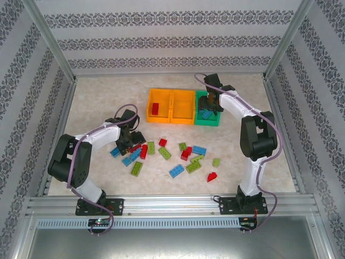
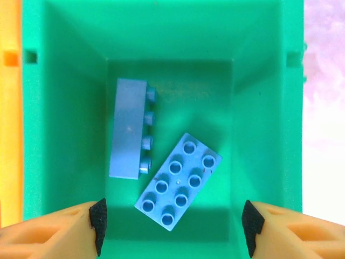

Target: Sort the legos into containers by color

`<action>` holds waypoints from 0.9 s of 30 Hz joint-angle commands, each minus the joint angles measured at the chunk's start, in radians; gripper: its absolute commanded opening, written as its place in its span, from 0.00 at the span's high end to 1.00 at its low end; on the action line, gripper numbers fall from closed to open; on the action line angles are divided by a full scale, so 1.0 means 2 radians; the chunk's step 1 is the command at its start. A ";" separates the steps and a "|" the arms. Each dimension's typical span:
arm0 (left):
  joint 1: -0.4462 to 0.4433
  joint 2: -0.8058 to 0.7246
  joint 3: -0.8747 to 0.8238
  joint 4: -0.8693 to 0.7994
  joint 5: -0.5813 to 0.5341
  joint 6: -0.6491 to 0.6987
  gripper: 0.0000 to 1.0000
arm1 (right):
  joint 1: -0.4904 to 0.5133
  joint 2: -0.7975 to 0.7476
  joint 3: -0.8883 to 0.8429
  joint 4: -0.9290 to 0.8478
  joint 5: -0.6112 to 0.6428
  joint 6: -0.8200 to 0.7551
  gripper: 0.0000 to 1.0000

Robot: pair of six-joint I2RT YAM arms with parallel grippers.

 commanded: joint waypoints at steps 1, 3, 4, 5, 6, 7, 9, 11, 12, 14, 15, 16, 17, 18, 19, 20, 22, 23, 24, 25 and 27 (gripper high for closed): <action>-0.008 0.007 0.018 0.003 -0.006 0.005 0.26 | -0.001 -0.028 -0.015 0.000 0.020 0.004 0.30; -0.008 0.008 0.018 0.003 -0.007 0.006 0.32 | -0.002 -0.035 -0.022 0.002 0.021 0.006 0.30; -0.008 0.008 0.019 0.004 -0.007 0.007 0.35 | -0.003 -0.039 -0.025 0.003 0.022 0.006 0.30; -0.008 0.006 0.020 0.004 -0.009 0.007 0.37 | -0.004 -0.042 -0.028 0.004 0.021 0.007 0.30; -0.008 0.005 0.019 0.004 -0.010 0.007 0.39 | -0.004 -0.047 -0.031 0.005 0.022 0.007 0.30; -0.008 0.003 0.021 0.003 -0.011 0.008 0.40 | -0.005 -0.051 -0.034 0.006 0.022 0.008 0.30; -0.008 -0.004 0.024 -0.001 -0.017 0.012 0.42 | -0.007 -0.059 -0.039 0.008 0.023 0.009 0.30; -0.008 -0.013 0.032 -0.007 -0.024 0.016 0.42 | -0.008 -0.067 -0.044 0.009 0.023 0.009 0.30; -0.008 -0.019 0.038 -0.012 -0.028 0.020 0.43 | -0.009 -0.071 -0.048 0.009 0.023 0.009 0.30; -0.008 -0.029 0.052 -0.018 -0.038 0.028 0.42 | -0.010 -0.080 -0.056 0.011 0.023 0.008 0.29; -0.008 -0.032 0.063 -0.020 -0.043 0.034 0.43 | -0.010 -0.085 -0.060 0.012 0.022 0.007 0.29; -0.008 -0.033 0.077 -0.021 -0.047 0.041 0.42 | -0.010 -0.090 -0.065 0.013 0.018 0.005 0.29; -0.008 -0.030 0.093 -0.021 -0.049 0.049 0.43 | -0.009 -0.095 -0.071 0.013 0.012 0.004 0.29; -0.008 -0.026 0.109 -0.018 -0.050 0.057 0.42 | -0.009 -0.099 -0.076 0.012 0.009 0.002 0.29; -0.008 -0.017 0.129 -0.017 -0.048 0.067 0.43 | -0.008 -0.104 -0.083 0.009 0.010 0.002 0.29; -0.008 -0.008 0.150 -0.014 -0.047 0.078 0.43 | -0.006 -0.109 -0.091 0.005 0.014 0.002 0.29; -0.008 0.017 0.192 -0.009 -0.039 0.097 0.42 | -0.004 -0.122 -0.108 0.000 0.017 0.004 0.29; -0.008 0.031 0.215 -0.006 -0.034 0.107 0.43 | -0.002 -0.132 -0.123 0.000 0.015 0.005 0.29; -0.008 0.044 0.234 -0.005 -0.030 0.117 0.43 | 0.000 -0.141 -0.136 0.002 0.009 0.004 0.29; -0.008 0.061 0.257 -0.004 -0.026 0.128 0.43 | 0.002 -0.152 -0.152 0.007 -0.003 0.000 0.29; -0.008 0.095 0.300 -0.007 -0.020 0.148 0.42 | 0.009 -0.175 -0.185 0.022 -0.027 -0.014 0.29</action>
